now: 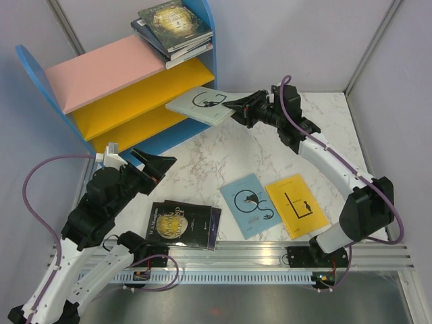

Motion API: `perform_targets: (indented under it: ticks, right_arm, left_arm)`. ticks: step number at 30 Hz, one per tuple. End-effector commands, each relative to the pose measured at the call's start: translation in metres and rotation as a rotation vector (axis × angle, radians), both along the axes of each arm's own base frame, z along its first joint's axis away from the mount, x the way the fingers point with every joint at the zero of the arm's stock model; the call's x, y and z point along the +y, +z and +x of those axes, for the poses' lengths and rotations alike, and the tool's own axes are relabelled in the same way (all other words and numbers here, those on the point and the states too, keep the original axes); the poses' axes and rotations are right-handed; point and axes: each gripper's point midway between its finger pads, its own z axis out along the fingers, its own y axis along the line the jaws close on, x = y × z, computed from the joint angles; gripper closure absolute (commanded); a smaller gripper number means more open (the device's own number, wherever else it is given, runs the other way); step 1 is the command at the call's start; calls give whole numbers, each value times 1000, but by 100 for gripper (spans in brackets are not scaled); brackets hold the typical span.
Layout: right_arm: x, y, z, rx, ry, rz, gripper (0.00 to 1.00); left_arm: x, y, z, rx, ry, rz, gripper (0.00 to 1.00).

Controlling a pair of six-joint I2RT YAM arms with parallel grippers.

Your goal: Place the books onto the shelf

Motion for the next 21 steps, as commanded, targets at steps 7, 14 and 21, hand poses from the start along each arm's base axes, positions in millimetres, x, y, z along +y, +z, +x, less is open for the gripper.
perform_targets:
  ticks: [7,14,21]
  right_arm:
    - [-21,87,-40,-242,58,74,100]
    - [-18,87,-32,-257,49,75,100]
    - [-1,104,13,-312,30,105,100]
  left_arm:
    - [19,5,-8,-44,43,72,1]
    - [12,-1,-4,-8,24,74,1]
    - [11,4,-4,-14,18,76,2]
